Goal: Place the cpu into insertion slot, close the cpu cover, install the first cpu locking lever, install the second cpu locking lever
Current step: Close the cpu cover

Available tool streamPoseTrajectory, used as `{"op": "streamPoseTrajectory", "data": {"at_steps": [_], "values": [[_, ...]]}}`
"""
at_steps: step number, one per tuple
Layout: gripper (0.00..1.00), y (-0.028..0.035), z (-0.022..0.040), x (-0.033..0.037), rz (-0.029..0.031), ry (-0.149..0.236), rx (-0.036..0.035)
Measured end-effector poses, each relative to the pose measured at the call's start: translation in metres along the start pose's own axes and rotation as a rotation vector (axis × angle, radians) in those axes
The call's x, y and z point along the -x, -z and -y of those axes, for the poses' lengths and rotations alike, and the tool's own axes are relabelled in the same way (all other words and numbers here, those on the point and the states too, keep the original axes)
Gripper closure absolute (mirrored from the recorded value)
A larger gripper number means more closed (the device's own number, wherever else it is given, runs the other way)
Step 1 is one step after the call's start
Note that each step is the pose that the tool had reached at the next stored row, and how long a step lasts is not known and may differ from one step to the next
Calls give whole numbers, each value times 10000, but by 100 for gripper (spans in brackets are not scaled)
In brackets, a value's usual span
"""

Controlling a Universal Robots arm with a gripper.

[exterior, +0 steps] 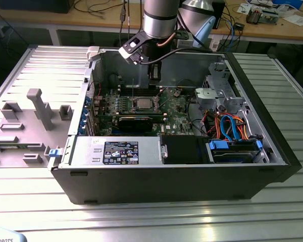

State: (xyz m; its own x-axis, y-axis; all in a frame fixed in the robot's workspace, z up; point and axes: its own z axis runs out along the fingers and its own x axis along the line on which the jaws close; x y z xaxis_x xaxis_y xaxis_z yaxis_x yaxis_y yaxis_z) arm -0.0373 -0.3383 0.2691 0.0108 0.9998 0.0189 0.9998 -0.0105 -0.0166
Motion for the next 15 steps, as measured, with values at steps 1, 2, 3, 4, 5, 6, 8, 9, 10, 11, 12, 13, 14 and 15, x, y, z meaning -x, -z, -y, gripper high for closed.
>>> {"op": "streamPoseTrajectory", "data": {"at_steps": [1,2,3,4,5,6,8,9,10,11,12,13,14,15], "values": [[89,0,-4,0,0,0,0],[89,0,-7,0,0,0,0],[89,0,-8,0,0,-2,0],[89,0,-8,0,0,-2,0],[89,0,-8,0,-1,-1,0],[89,0,-9,0,0,0,0],[89,0,-9,0,-1,-1,0],[89,0,-9,0,0,0,0],[89,0,-9,0,0,0,0],[89,0,-9,0,0,0,0],[89,0,-10,0,-1,0,0],[89,0,-10,0,0,-1,0],[89,0,-10,0,0,0,0],[89,0,-12,0,-1,0,0]]}}
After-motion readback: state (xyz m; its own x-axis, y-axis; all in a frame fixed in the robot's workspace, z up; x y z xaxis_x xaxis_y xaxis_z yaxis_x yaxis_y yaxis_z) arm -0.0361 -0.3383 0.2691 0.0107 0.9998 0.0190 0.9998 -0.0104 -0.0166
